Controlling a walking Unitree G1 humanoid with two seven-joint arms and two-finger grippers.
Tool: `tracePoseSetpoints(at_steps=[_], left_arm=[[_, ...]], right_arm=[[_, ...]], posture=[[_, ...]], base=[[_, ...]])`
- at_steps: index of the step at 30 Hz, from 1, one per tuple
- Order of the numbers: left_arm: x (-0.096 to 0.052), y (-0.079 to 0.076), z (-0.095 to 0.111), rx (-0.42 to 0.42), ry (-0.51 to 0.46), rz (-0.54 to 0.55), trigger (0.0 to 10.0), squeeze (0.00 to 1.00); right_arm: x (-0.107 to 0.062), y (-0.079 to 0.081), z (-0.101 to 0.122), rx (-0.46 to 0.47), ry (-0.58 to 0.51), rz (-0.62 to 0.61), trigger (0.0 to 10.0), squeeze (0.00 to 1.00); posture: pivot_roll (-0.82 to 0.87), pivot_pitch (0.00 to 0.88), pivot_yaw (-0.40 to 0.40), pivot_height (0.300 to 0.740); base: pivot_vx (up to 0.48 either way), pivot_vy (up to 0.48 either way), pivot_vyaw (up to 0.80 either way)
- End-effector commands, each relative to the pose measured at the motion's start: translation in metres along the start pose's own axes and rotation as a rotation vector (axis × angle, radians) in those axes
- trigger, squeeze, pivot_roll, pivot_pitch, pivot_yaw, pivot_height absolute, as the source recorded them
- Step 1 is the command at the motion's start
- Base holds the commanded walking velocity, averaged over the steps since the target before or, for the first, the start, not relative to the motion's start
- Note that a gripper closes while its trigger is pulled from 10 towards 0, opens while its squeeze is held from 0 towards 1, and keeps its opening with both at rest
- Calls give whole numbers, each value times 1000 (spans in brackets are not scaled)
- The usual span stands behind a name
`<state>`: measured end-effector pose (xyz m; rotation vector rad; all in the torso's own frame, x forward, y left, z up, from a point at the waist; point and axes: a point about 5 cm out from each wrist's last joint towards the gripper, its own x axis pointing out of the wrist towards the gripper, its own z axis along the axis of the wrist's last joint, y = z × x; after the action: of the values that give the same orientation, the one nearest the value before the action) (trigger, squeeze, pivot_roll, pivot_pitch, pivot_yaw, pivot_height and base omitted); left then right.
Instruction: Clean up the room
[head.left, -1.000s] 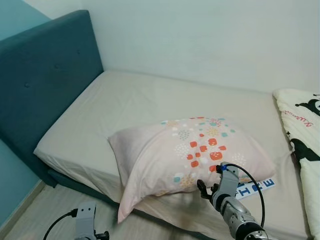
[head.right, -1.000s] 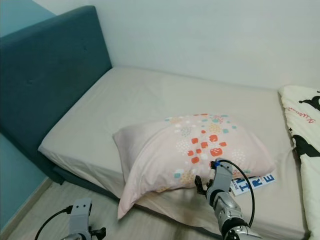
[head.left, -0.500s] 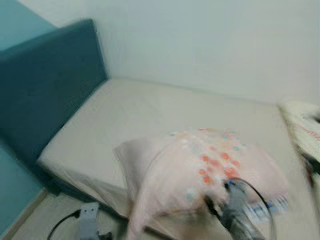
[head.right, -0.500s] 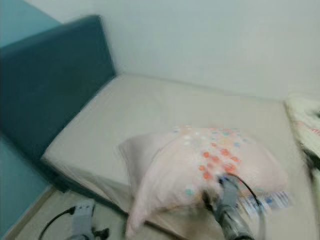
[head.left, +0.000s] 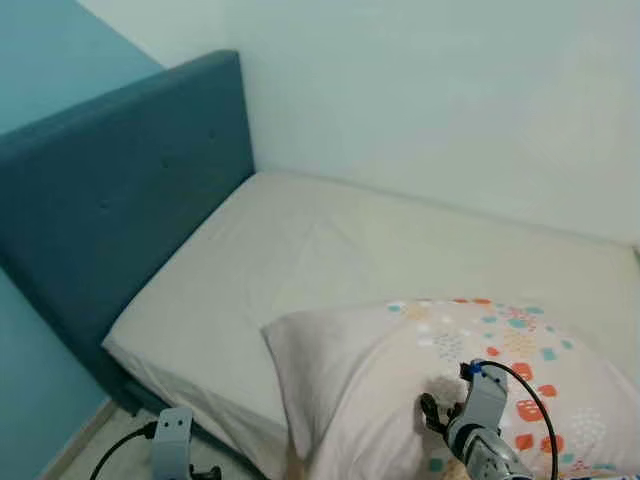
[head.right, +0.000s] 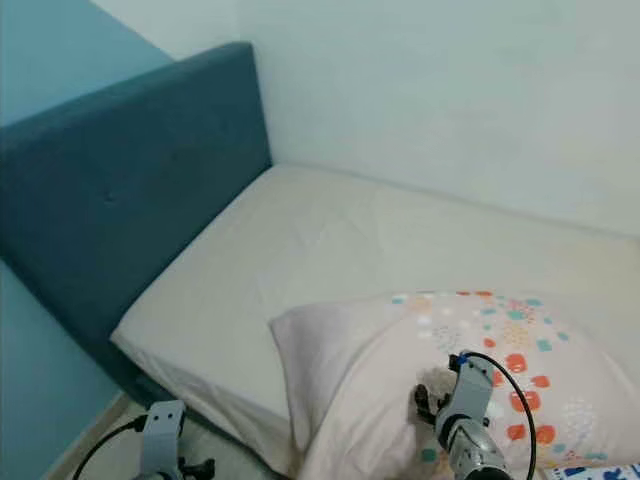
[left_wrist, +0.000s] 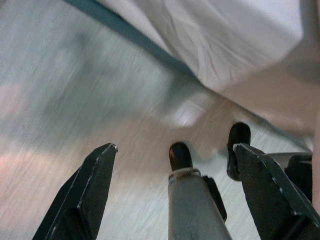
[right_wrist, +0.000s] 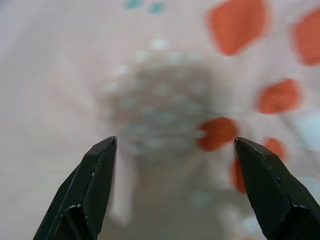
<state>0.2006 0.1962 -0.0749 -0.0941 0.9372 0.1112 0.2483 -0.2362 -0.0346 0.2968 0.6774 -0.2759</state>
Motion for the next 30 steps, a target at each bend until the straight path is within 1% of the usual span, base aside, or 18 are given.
tracePoseSetpoints(at_steps=[1,4,5,8,10,11,12,13,14,15,17,19,20,23,27,30], left_arm=[[-1,2,-9,6,38,7,10000,0],[-1,2,-9,6,39,7,10000,0],[-1,2,-9,5,41,7,10000,0],[-1,2,-9,5,41,8,10000,0],[-1,2,-9,-10,37,16,10000,0],[-1,2,-8,-18,34,21,10000,0],[-1,2,-8,-18,34,21,10000,0],[-1,2,-7,-22,26,26,10000,0],[-1,3,-7,-22,20,30,10000,0],[-1,3,-7,-22,20,30,10000,0],[-1,3,-6,-24,11,35,10000,0],[-1,3,-6,-24,11,35,10000,0],[-1,4,-5,-19,6,36,10000,0],[-1,5,-1,32,4,36,10000,0],[0,5,-1,38,3,35,10000,0],[0,5,0,47,7,30,10000,0]], right_arm=[[-3,-11,-8,29,35,-58,10000,0],[-4,-16,-9,49,36,-79,10000,0],[-6,-28,-11,96,38,-129,10000,0],[-7,-32,-11,123,35,-146,10000,0],[-10,-44,-11,216,29,-206,10000,0],[-11,-48,-11,246,33,-228,10000,0],[-11,-48,-11,246,33,-228,10000,0],[-12,-50,-16,270,52,-244,10000,0],[-12,-48,-18,299,55,-239,10000,0],[-12,-48,-18,299,55,-239,10000,0],[-13,-46,-23,344,58,-230,10000,0],[-13,-46,-23,344,58,-230,10000,0],[-13,-42,-27,359,60,-212,10000,0],[-13,-32,-33,411,35,-135,10000,0],[-14,-31,-36,436,27,-111,10000,0],[-16,-33,-43,444,46,-101,10000,0]], posture=[[-95,16,24,740],[-95,17,23,740],[-96,23,21,735],[-96,23,21,730],[-99,31,18,720],[-99,31,18,715],[-99,31,18,715],[-101,42,15,705],[-103,46,14,700],[-103,46,14,700],[-106,55,13,690],[-106,55,13,690],[-107,62,18,685],[-109,75,27,665],[-107,78,32,655],[-108,80,36,645]], base=[[0,0,0],[0,0,0],[0,0,0],[0,0,0],[0,0,0],[0,0,0],[0,0,0],[0,0,0],[0,0,0],[0,0,0],[0,0,0],[0,0,0],[0,0,0],[0,0,0],[0,0,0],[0,0,0]])
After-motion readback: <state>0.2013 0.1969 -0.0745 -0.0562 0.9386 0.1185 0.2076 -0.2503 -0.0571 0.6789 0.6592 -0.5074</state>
